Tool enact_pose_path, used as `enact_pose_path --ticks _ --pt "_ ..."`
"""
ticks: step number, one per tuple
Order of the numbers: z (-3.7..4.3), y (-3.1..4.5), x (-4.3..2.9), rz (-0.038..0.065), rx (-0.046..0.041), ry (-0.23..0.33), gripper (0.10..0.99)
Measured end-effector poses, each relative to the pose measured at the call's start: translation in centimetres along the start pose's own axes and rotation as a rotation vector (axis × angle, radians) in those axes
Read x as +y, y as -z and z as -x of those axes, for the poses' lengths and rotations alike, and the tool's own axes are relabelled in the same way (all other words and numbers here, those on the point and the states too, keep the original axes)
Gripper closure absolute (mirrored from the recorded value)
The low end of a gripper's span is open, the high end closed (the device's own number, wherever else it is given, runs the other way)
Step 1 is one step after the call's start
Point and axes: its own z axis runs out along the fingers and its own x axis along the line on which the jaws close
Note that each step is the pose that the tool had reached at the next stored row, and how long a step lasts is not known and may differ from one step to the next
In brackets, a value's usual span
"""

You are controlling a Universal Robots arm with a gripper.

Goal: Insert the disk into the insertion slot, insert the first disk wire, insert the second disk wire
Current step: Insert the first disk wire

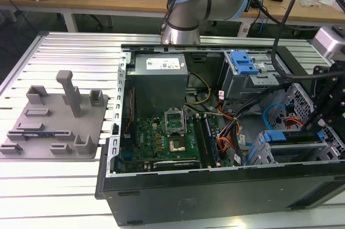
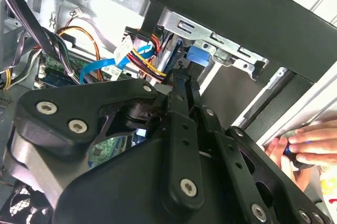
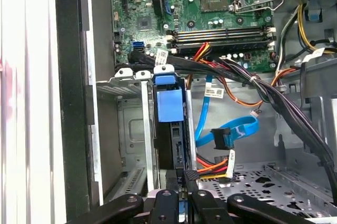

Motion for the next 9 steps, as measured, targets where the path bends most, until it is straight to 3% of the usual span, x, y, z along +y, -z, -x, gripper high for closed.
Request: enact_pose_path --ticks 1,3,4,6,9 --pt "0.63 0.02 0.11 0.0 0.0008 0.0 0.922" --pt "1.12 0.03 0.21 -0.001 0.001 0.001 0.922" --pt "1.19 0.02 0.26 -0.001 0.001 0.001 0.922" --pt "1.16 0.03 0.26 -0.005 -0.0083 0.003 0.922" --pt "1.15 0.03 0.26 -0.005 -0.0083 0.003 0.922"
